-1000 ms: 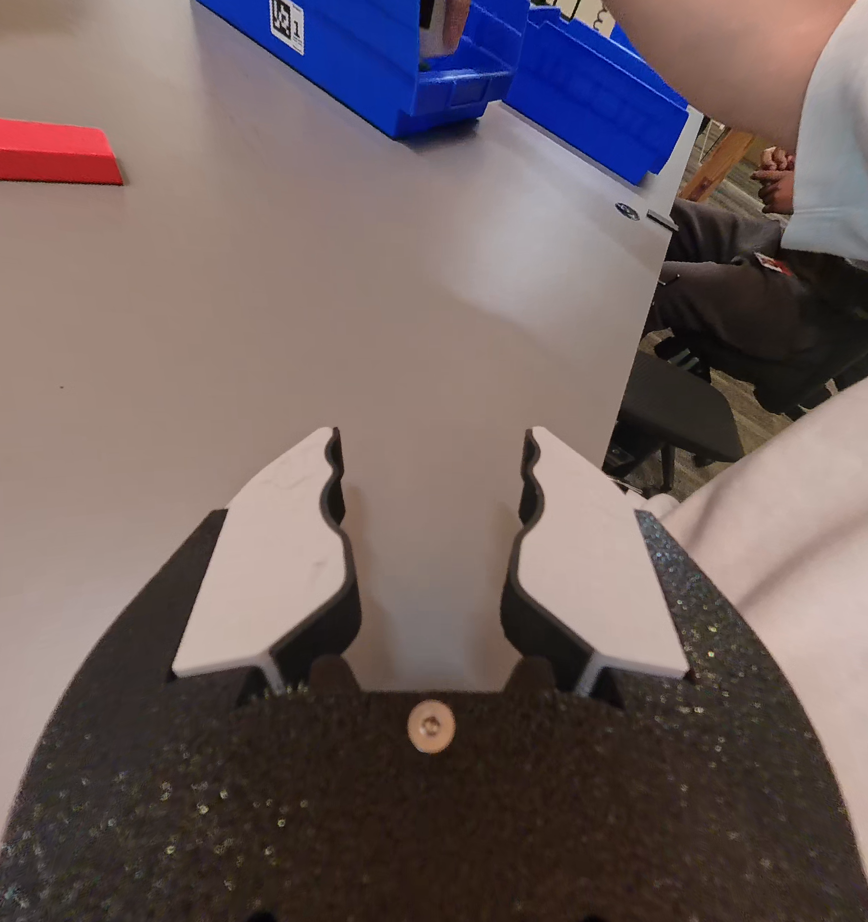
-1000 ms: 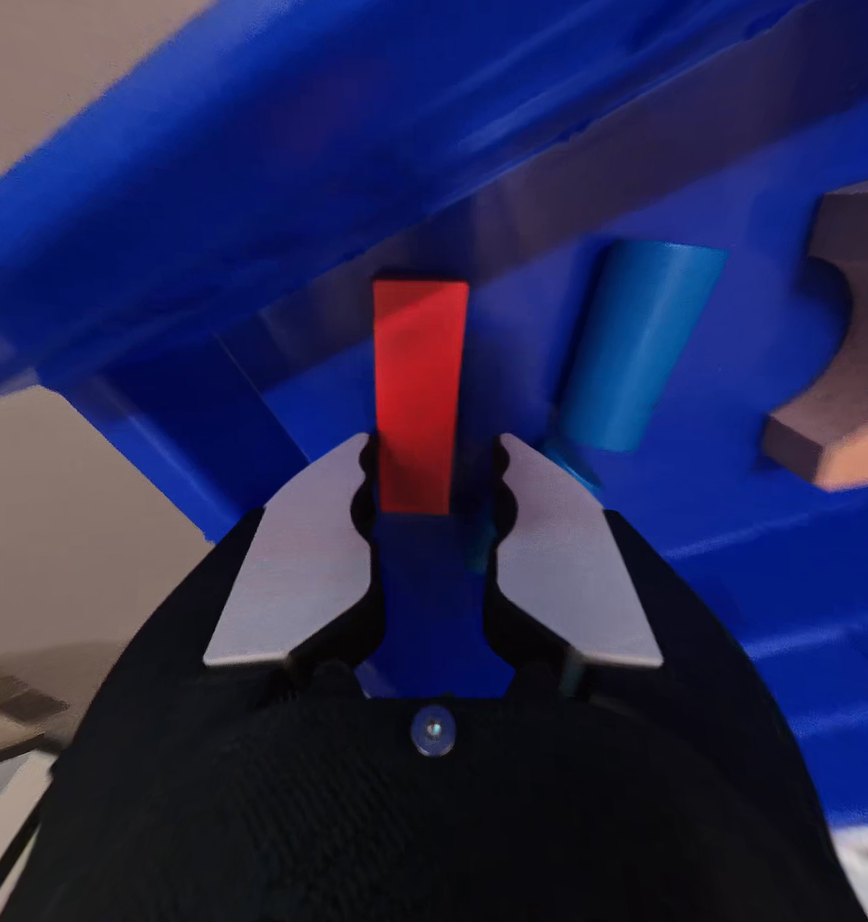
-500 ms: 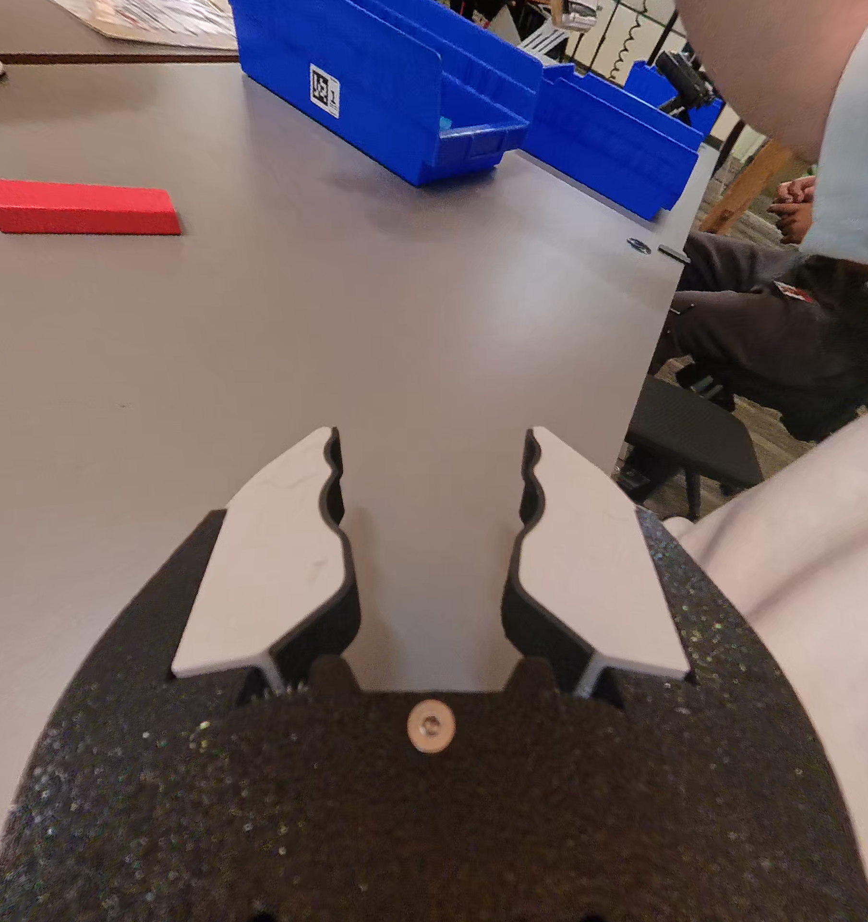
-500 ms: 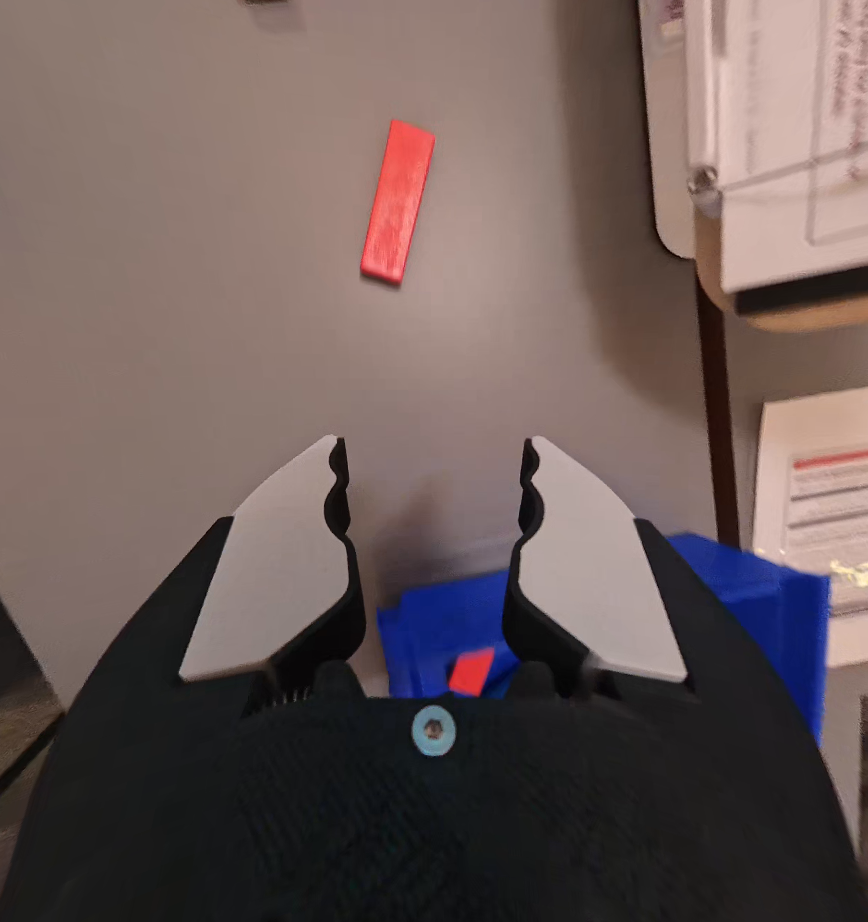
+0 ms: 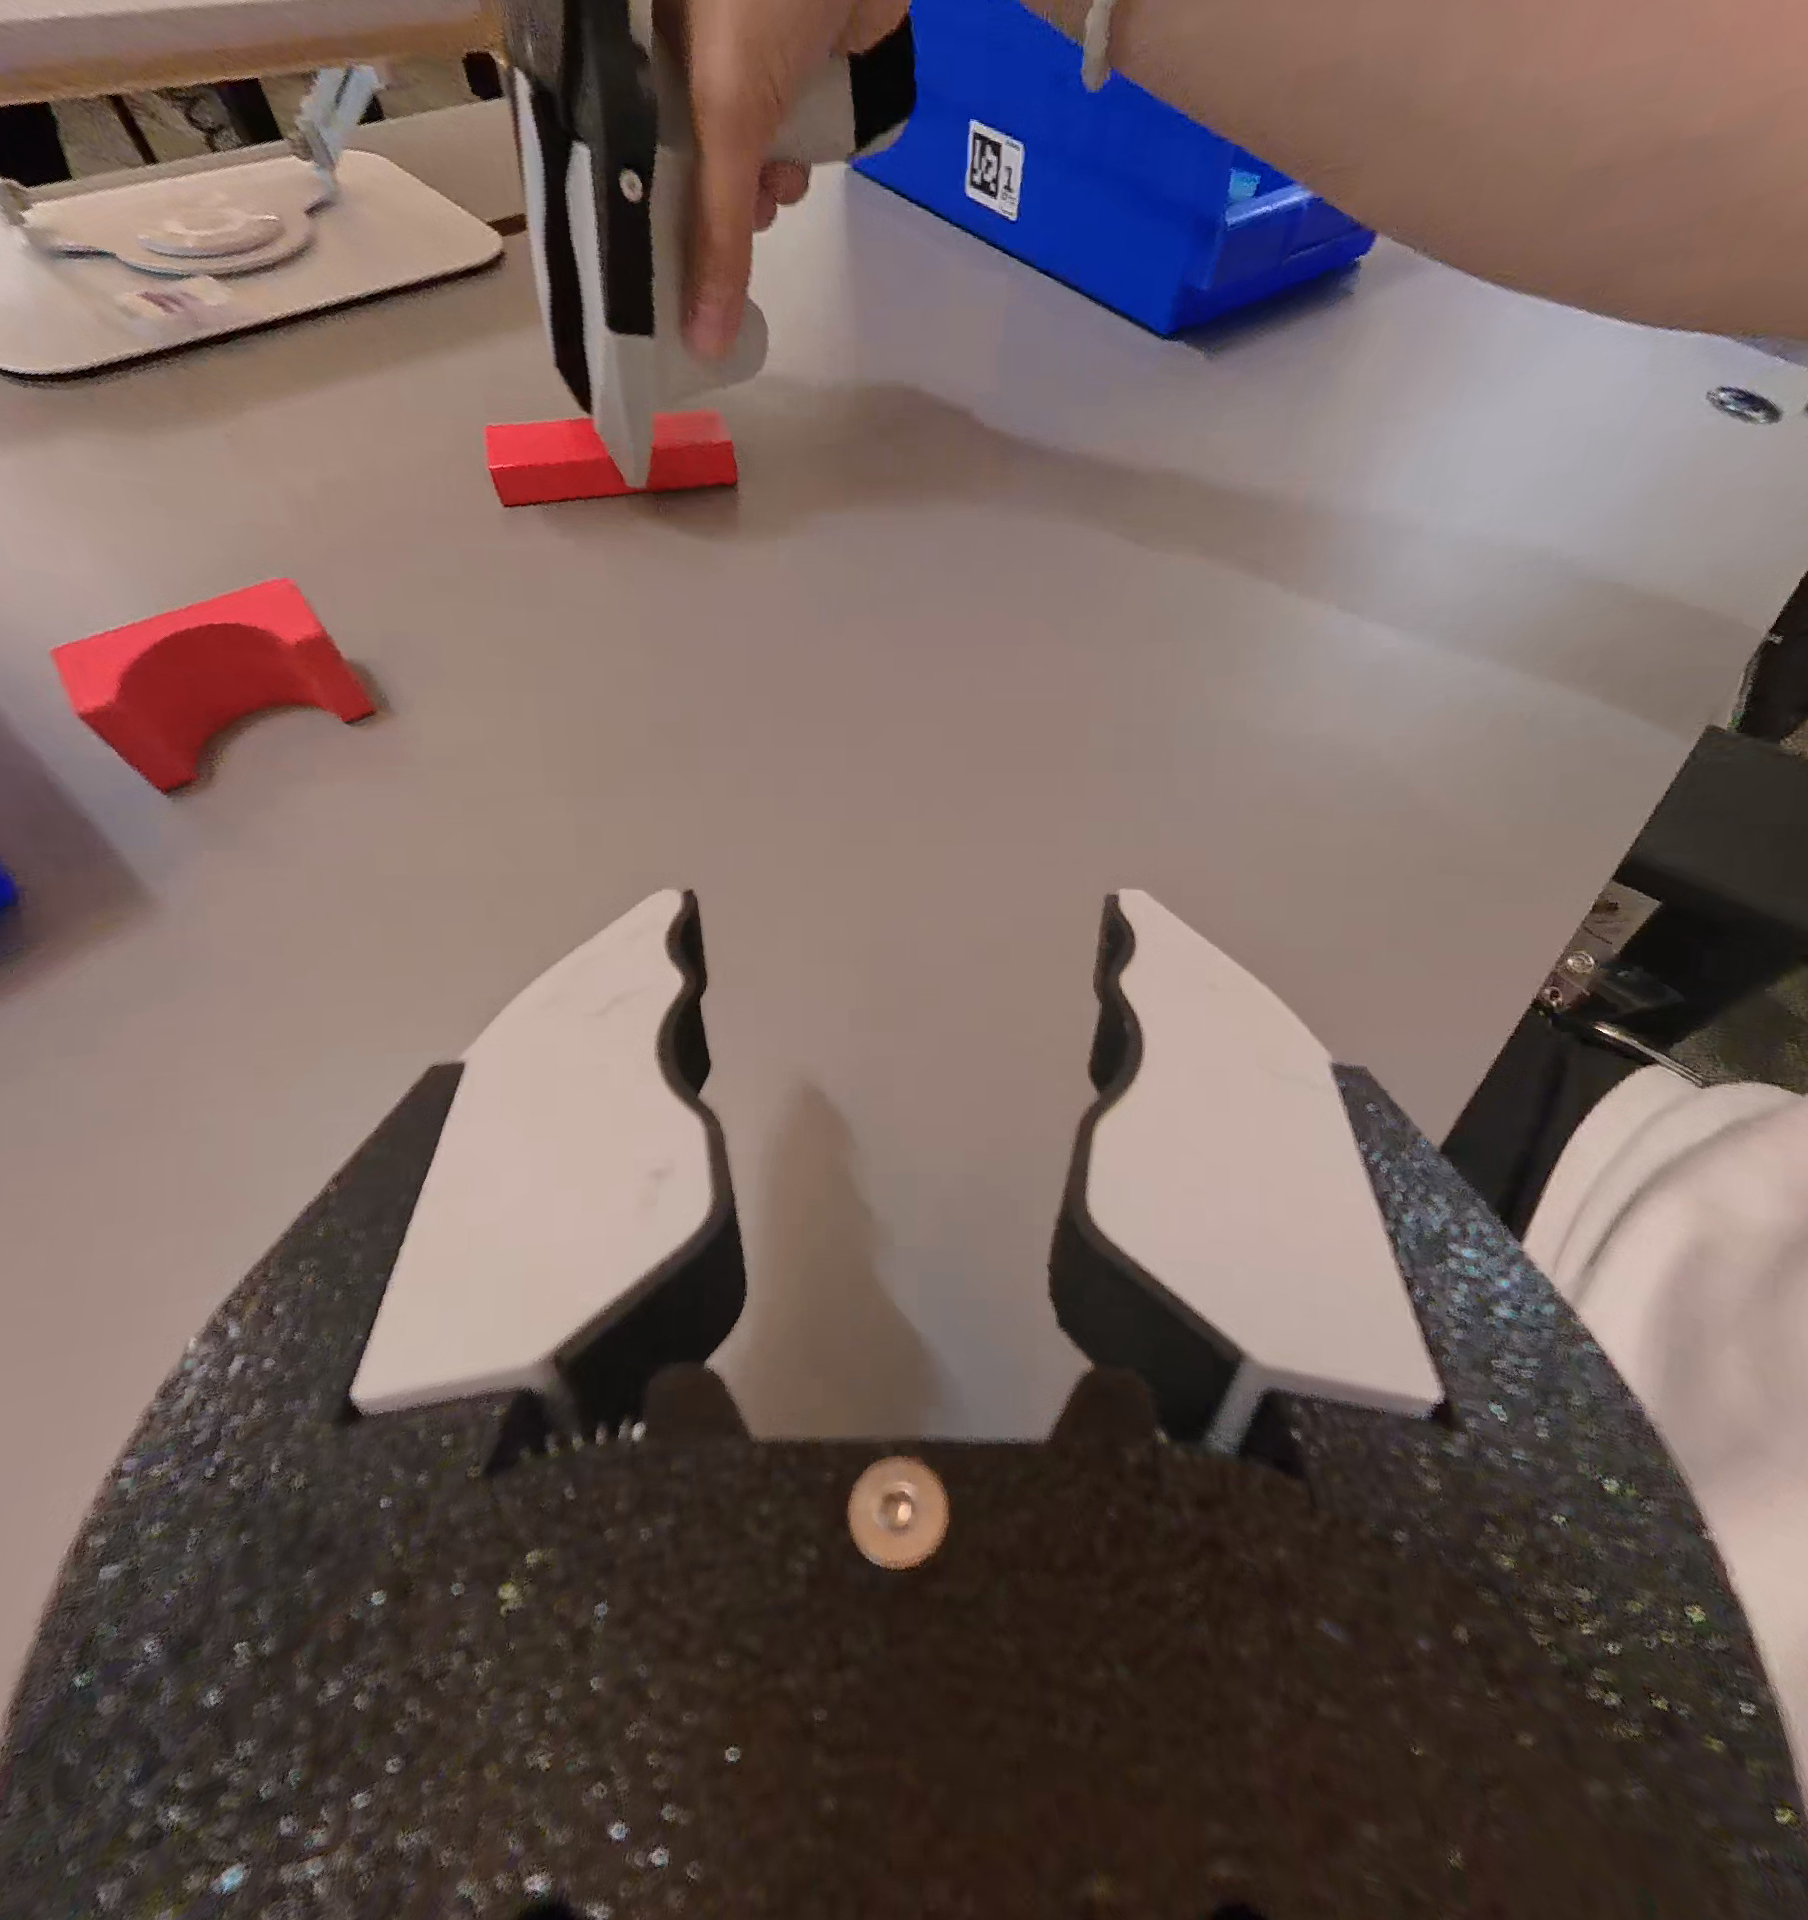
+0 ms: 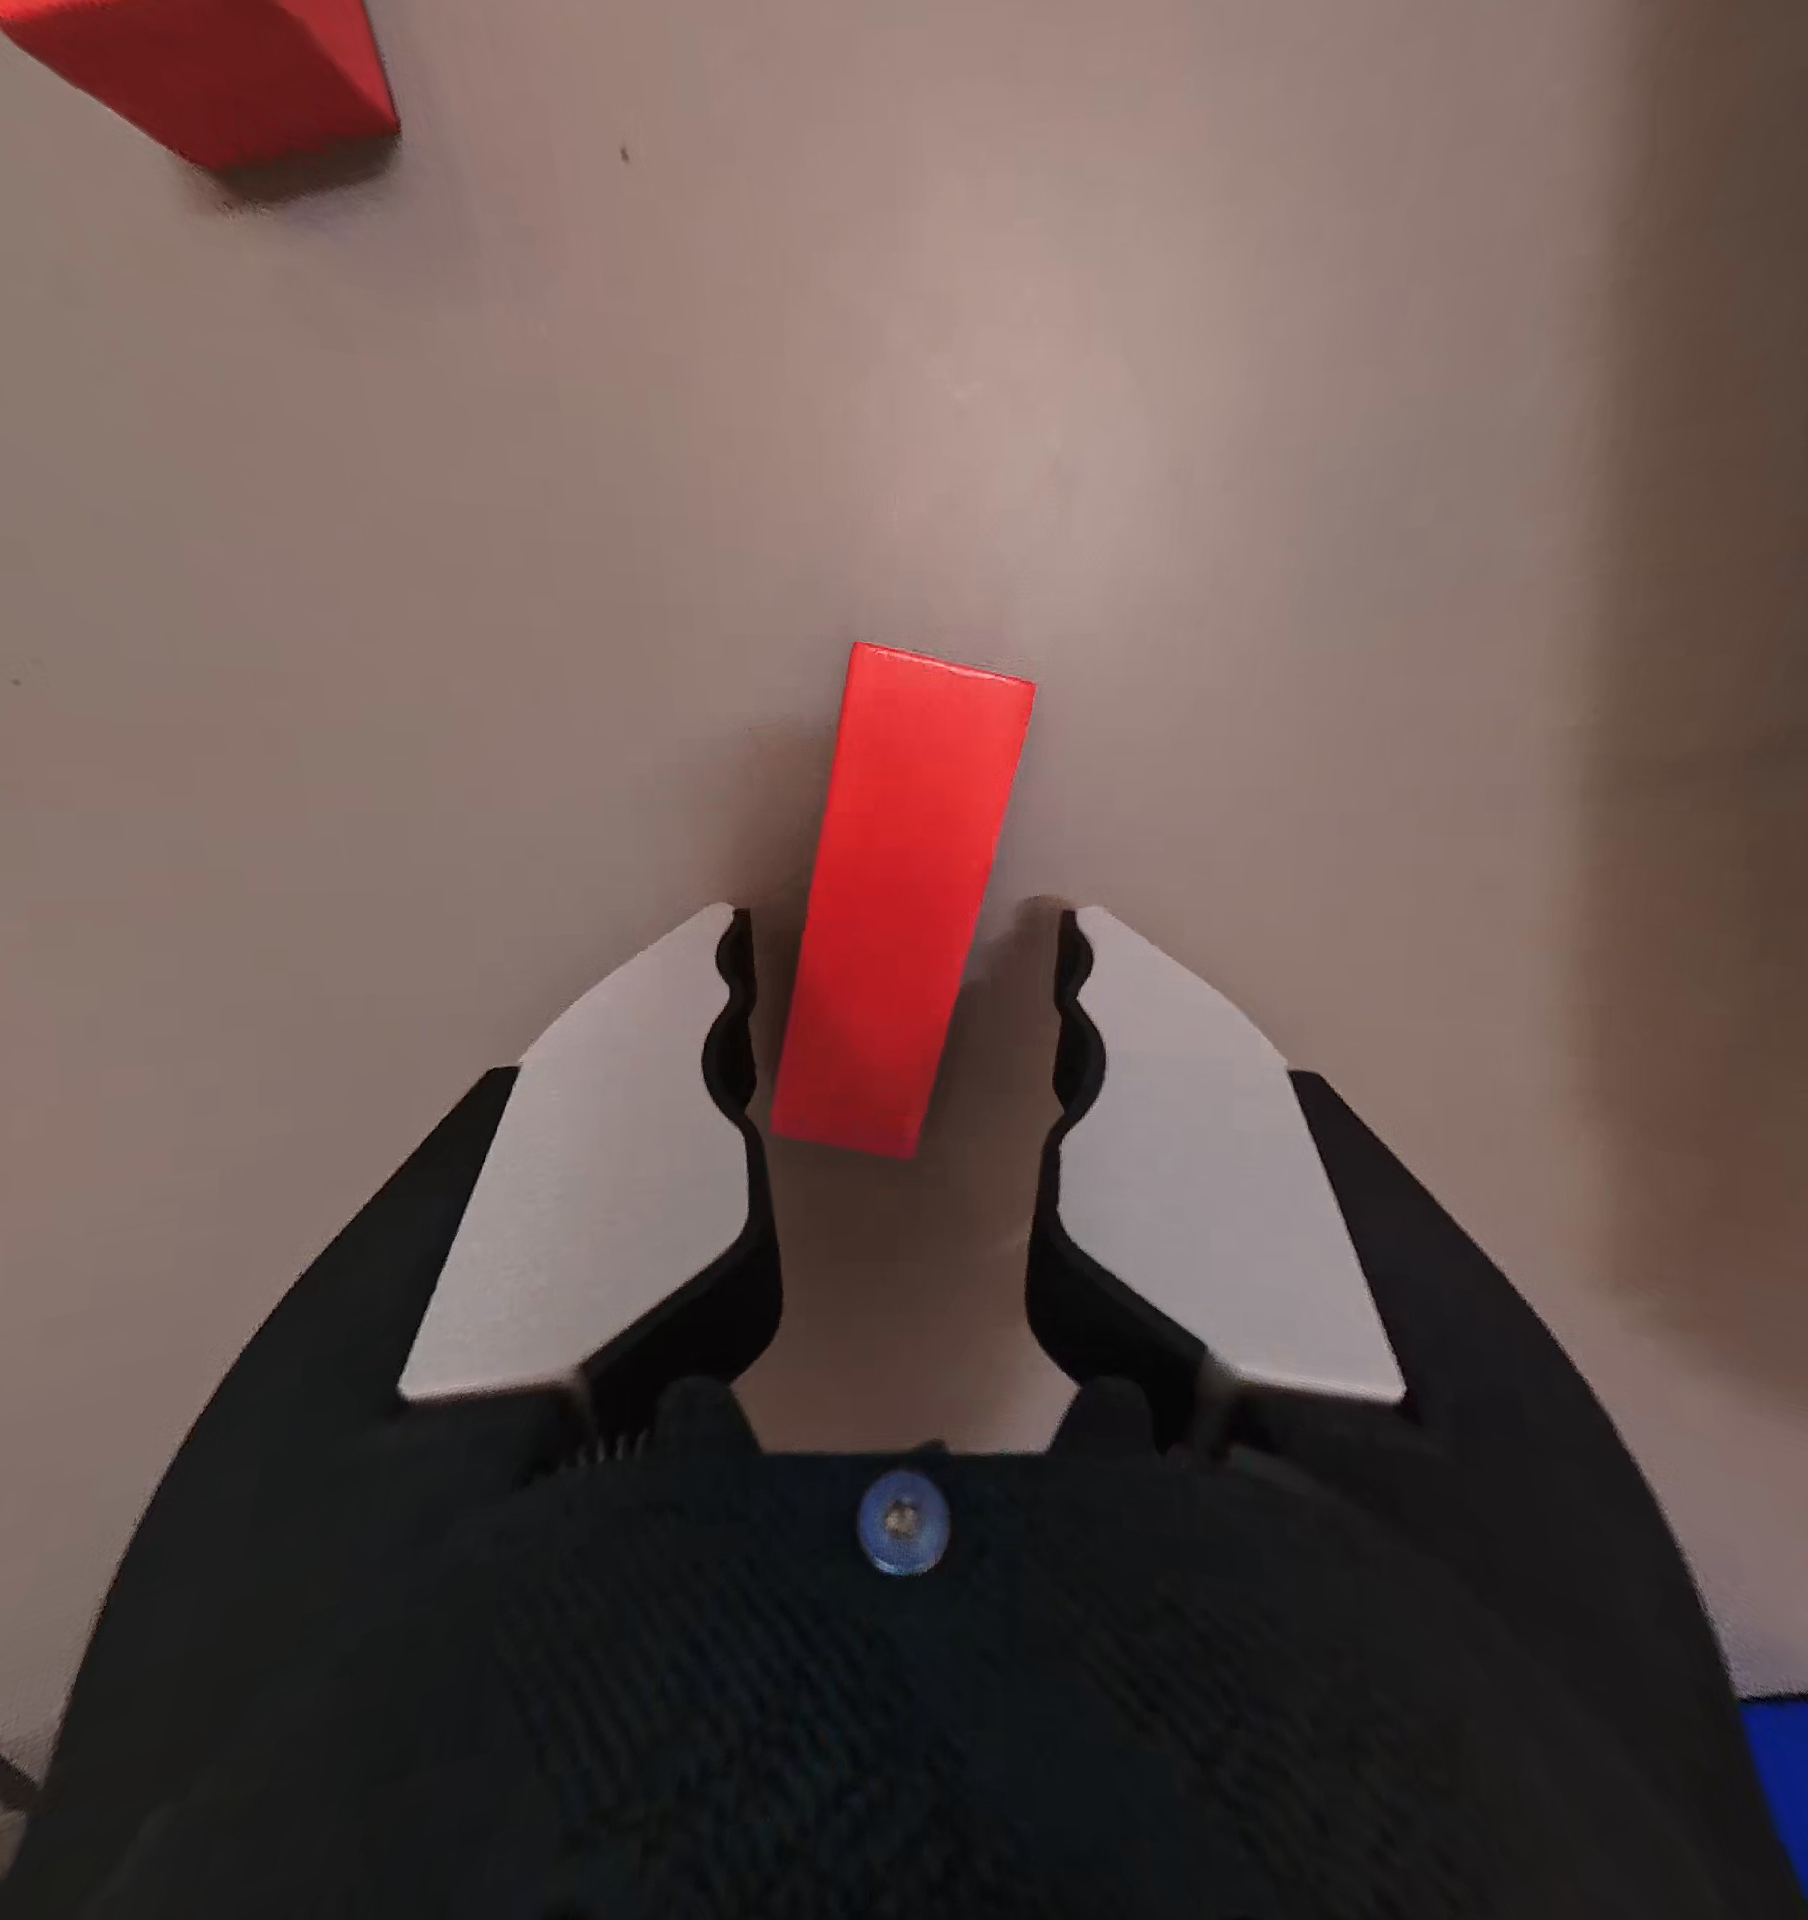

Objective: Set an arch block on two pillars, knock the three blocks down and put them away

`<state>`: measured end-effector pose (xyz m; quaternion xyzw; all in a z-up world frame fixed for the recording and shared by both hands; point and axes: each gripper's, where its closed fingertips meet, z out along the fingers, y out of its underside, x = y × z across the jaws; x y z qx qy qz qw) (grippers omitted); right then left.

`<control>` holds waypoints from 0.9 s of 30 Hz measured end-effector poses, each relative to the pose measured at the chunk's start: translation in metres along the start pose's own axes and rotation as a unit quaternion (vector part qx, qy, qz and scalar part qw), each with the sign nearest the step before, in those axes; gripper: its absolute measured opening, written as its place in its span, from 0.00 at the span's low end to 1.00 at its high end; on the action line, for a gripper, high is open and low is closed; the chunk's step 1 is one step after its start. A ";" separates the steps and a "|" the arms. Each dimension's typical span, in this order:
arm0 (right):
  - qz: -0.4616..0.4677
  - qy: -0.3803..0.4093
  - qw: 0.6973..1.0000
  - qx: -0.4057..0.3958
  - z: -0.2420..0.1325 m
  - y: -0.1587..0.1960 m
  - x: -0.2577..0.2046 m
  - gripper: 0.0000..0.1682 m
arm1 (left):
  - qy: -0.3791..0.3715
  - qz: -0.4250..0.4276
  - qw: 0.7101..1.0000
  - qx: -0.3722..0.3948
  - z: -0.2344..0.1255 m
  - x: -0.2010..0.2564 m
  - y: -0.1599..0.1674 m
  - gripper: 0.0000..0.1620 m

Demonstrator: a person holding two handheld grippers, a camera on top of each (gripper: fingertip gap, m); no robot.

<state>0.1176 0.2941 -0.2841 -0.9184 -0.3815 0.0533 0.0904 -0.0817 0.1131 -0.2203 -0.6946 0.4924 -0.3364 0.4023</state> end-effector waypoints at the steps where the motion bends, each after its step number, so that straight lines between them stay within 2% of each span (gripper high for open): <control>1: -0.005 0.002 1.000 -0.007 0.003 0.001 -0.001 0.31 | -0.002 -0.002 1.000 0.003 -0.002 -0.002 0.000 0.44; 4: -0.021 0.016 1.000 -0.013 0.007 0.000 0.001 0.20 | -0.002 -0.009 1.000 0.008 -0.004 -0.006 0.000 0.44; 9: -0.025 0.028 0.999 -0.021 0.001 0.007 0.002 0.20 | 0.004 -0.014 1.000 0.007 -0.003 -0.008 0.002 0.44; 12: -0.027 0.047 0.999 -0.008 -0.033 0.019 0.011 0.20 | 0.004 -0.013 1.000 0.007 -0.003 -0.008 0.001 0.44; 15: -0.004 0.069 0.997 0.028 -0.092 0.040 0.028 0.20 | 0.005 -0.011 1.000 0.007 -0.003 -0.006 0.001 0.44; 18: 0.035 0.112 0.993 0.031 -0.148 0.088 0.058 0.20 | 0.007 -0.013 1.000 0.005 -0.003 -0.005 0.003 0.44; 21: 0.087 0.146 0.985 0.014 -0.186 0.153 0.087 0.20 | 0.012 -0.013 1.000 0.005 -0.001 -0.004 0.002 0.44; 24: 0.119 0.146 0.982 -0.002 -0.198 0.218 0.100 0.20 | 0.015 -0.012 1.000 0.006 0.003 -0.003 -0.001 0.44; 27: 0.157 0.139 0.978 -0.008 -0.187 0.272 0.106 0.20 | 0.024 -0.014 1.000 0.011 0.007 -0.001 -0.006 0.44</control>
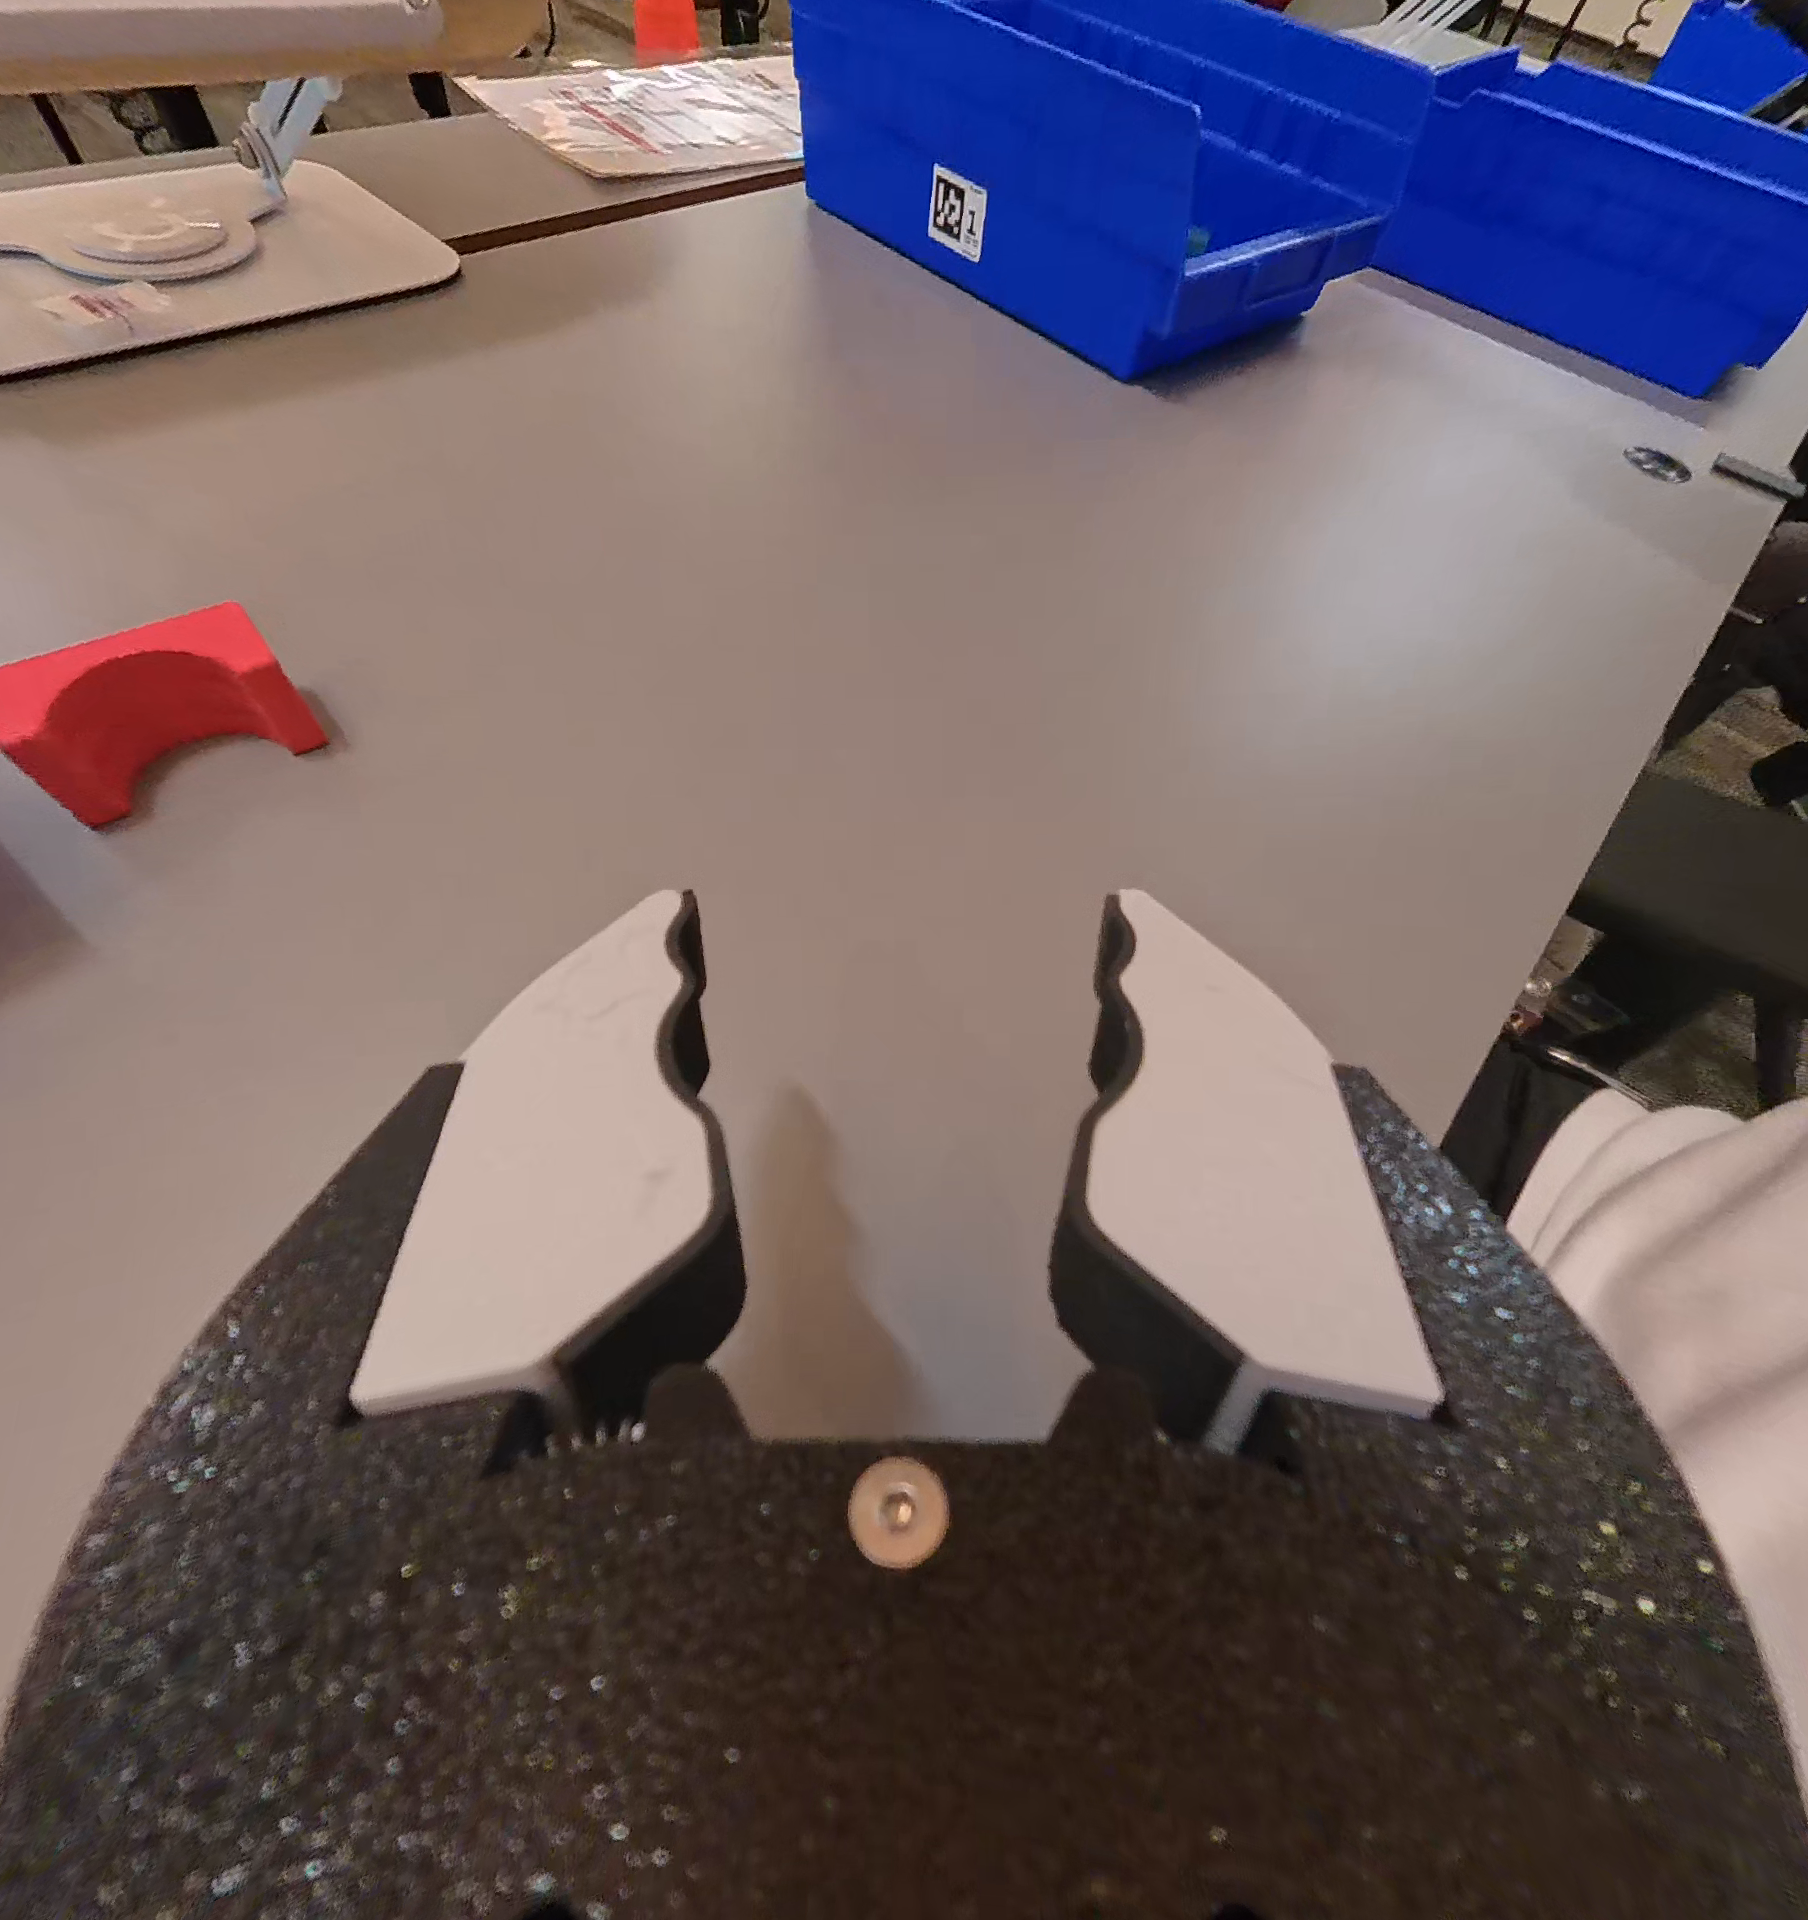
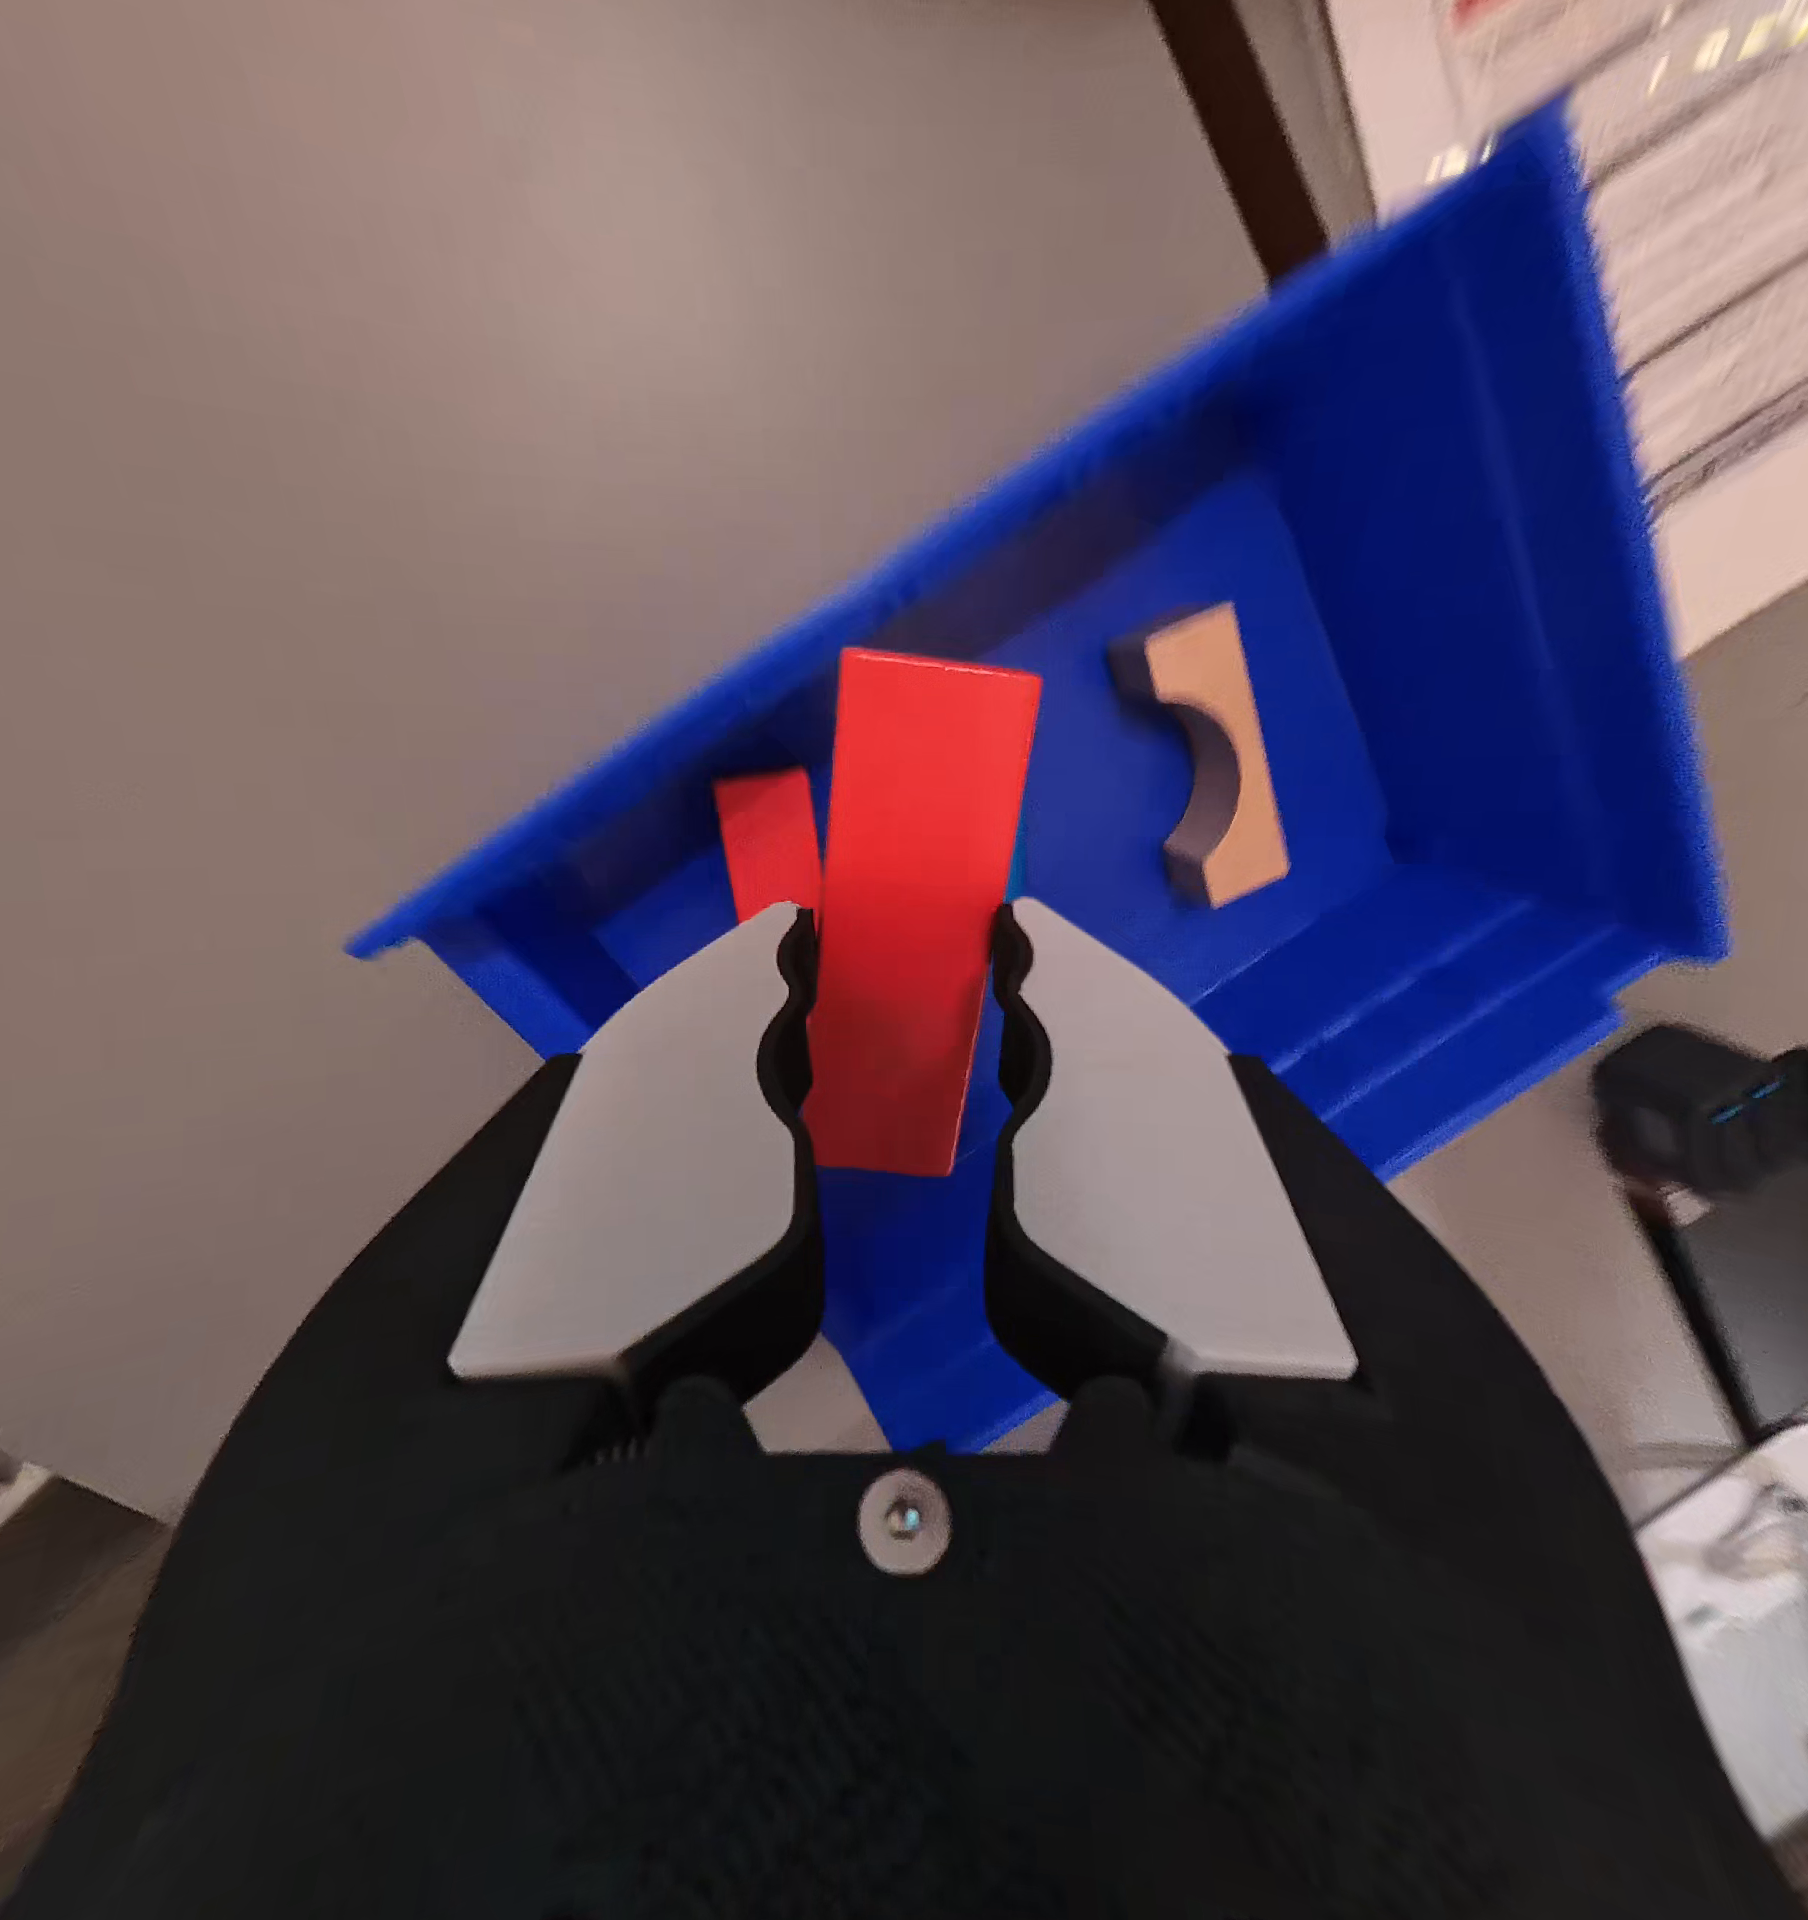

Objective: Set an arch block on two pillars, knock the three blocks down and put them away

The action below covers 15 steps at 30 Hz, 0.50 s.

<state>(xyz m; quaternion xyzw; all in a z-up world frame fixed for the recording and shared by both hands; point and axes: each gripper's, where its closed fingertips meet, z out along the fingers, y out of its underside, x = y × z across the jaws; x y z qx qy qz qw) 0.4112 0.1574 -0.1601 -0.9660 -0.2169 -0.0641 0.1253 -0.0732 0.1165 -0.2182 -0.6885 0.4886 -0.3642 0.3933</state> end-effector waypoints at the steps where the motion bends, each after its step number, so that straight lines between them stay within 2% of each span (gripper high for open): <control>1: 0.018 -0.010 1.000 -0.004 0.009 0.013 0.002 0.20 | 0.003 -0.001 1.000 0.000 0.002 0.001 -0.001 0.44; 4: 0.045 -0.050 0.998 -0.013 0.040 0.042 -0.004 0.20 | 0.011 0.001 1.000 -0.006 0.007 0.006 -0.002 0.44; 8: 0.031 -0.092 0.995 -0.005 0.068 0.051 -0.019 0.21 | 0.021 0.010 0.999 -0.024 0.014 0.013 0.001 0.44; 12: 0.016 -0.078 0.997 0.002 0.089 0.044 -0.014 0.23 | 0.030 0.014 0.999 -0.037 0.019 0.019 0.003 0.45; 14: 0.005 -0.043 0.999 0.001 0.096 0.040 -0.004 0.24 | 0.034 0.015 0.999 -0.038 0.021 0.022 0.002 0.45; 15: -0.003 -0.028 1.000 0.000 0.096 0.038 -0.001 0.29 | 0.034 0.016 0.999 -0.039 0.022 0.023 0.002 0.45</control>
